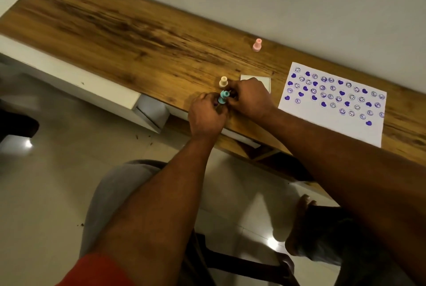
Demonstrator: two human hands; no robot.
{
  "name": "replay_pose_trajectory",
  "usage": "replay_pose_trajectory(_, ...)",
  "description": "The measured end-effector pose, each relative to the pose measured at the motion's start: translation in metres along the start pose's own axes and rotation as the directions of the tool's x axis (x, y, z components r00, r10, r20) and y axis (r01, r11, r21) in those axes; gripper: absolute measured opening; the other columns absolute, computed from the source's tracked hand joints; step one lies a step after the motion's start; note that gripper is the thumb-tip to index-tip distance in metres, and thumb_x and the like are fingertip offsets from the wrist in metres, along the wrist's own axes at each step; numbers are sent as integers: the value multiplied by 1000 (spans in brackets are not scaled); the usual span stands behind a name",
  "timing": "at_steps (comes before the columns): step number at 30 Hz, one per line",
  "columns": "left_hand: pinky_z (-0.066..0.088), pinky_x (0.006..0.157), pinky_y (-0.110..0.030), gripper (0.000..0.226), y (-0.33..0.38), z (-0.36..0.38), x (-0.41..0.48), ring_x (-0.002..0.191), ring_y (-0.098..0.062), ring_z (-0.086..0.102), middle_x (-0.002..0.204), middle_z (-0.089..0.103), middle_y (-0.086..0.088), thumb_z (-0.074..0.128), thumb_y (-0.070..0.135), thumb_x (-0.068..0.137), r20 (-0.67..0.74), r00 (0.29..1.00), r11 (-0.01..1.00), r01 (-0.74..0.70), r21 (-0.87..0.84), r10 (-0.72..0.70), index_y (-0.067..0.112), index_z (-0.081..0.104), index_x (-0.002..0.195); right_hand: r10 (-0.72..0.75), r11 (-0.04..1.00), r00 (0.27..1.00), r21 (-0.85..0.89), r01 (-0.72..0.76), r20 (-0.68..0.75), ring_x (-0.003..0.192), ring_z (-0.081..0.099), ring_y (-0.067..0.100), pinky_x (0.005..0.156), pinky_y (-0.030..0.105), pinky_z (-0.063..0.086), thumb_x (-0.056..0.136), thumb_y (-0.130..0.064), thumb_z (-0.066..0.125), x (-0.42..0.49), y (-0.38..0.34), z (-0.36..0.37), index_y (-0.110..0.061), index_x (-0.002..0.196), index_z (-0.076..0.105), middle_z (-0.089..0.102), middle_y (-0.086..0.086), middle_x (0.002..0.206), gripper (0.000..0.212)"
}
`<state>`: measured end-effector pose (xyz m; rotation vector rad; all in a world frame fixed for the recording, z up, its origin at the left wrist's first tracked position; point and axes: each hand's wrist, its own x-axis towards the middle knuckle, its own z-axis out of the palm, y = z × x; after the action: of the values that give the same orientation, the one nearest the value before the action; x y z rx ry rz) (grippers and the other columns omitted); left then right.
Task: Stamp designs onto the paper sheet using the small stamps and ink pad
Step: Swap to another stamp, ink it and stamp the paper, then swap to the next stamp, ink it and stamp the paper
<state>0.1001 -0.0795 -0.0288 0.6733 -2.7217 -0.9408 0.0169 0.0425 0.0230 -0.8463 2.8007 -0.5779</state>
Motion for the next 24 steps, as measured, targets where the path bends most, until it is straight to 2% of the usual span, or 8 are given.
replay_pose_trajectory(5, 49, 88, -31, 29, -1, 1, 2, 104, -18, 65, 110, 73, 0, 75, 30, 91, -23, 1000, 1000, 9, -20, -9, 20, 77, 118, -13, 1000, 1000, -28, 13, 26, 90, 72, 24, 81, 40, 58, 90, -40, 69, 0, -2, 3, -22, 116, 75, 77, 5, 99, 32)
replay_pose_trajectory(11, 46, 83, -25, 27, -1, 2, 4, 102, -13, 64, 109, 72, 4, 74, 25, 93, -12, 999, 999, 31, -22, -31, 24, 76, 119, -17, 999, 998, -43, 19, 61, 88, 71, 22, 80, 36, 57, 90, -35, 72, 3, -3, 4, -21, 111, 76, 77, 5, 96, 26)
replay_pose_trajectory(16, 50, 85, -26, 27, -3, 4, 7, 101, -13, 66, 109, 73, 4, 75, 25, 92, -1, 999, 999, 45, -21, -45, 24, 77, 119, -6, 994, 994, -109, 18, 108, 79, 64, 19, 68, 28, 41, 92, -33, 70, 15, -8, 2, -17, 108, 76, 73, 8, 94, 24)
replay_pose_trajectory(19, 47, 84, -25, 27, -3, 4, 7, 101, -14, 65, 108, 74, 3, 75, 24, 92, -11, 999, 999, 38, -22, -39, 23, 77, 120, 26, 992, 992, -123, -10, 126, 75, 57, 17, 67, 29, 41, 92, -30, 69, 19, -9, 1, -11, 103, 75, 71, 10, 91, 23)
replay_pose_trajectory(24, 43, 84, -25, 26, -3, 5, 8, 103, -15, 64, 109, 74, 3, 74, 23, 93, -11, 1000, 1000, 27, -1, -27, 23, 76, 118, 67, 996, 993, -63, -61, 100, 82, 65, 19, 69, 27, 39, 92, -33, 69, 17, -7, 9, -15, 107, 76, 71, 5, 90, 25)
